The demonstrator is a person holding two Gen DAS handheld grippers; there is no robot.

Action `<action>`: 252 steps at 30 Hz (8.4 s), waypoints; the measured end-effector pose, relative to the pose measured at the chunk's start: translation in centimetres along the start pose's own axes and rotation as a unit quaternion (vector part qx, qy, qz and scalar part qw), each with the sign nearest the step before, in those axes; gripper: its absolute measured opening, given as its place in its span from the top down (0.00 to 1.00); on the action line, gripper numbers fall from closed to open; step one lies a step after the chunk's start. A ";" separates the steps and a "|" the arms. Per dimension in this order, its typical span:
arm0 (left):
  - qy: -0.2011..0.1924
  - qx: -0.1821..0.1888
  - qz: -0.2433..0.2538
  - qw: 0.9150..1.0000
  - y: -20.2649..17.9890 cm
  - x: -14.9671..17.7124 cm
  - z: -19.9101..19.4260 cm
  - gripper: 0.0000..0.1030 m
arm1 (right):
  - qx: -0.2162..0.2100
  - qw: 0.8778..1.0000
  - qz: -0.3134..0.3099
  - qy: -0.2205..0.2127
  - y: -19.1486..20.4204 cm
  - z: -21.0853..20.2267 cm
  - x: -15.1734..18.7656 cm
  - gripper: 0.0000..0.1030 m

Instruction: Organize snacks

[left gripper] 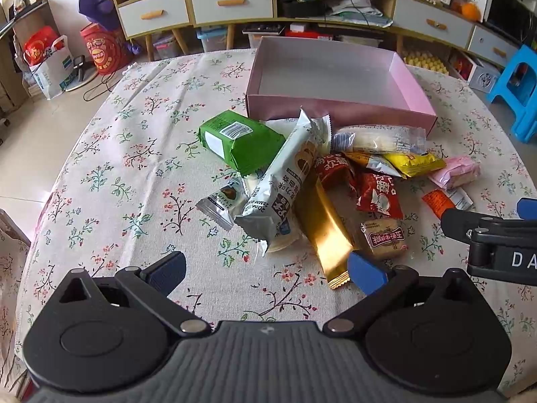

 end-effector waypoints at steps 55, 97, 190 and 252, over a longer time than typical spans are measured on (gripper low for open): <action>-0.001 -0.002 -0.006 1.000 0.6 -0.2 0.0 0.00 | -0.004 1.000 0.015 0.009 -0.5 0.2 0.1 0.00; 0.015 0.203 0.006 0.979 2.4 -5.9 6.7 0.56 | -0.149 0.988 0.048 0.001 -5.3 9.8 -6.8 0.45; -0.066 0.158 -0.051 0.984 -4.0 -16.1 12.3 0.66 | -0.155 0.959 0.217 -0.098 -8.1 9.2 -12.1 0.59; 0.048 0.025 -0.270 0.961 5.9 -7.7 9.7 0.14 | -0.030 0.991 0.128 0.034 -6.2 7.6 -6.8 0.12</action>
Point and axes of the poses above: each gripper's, at about its wrist camera, not at the fingertips, and z roughly the way its jaws point, y to its left, x to its underside, the point moved 1 cm from there along z, roughly the way its jaws point, and after that the axes turned 9 degrees about -x, right-handed, at the moved point
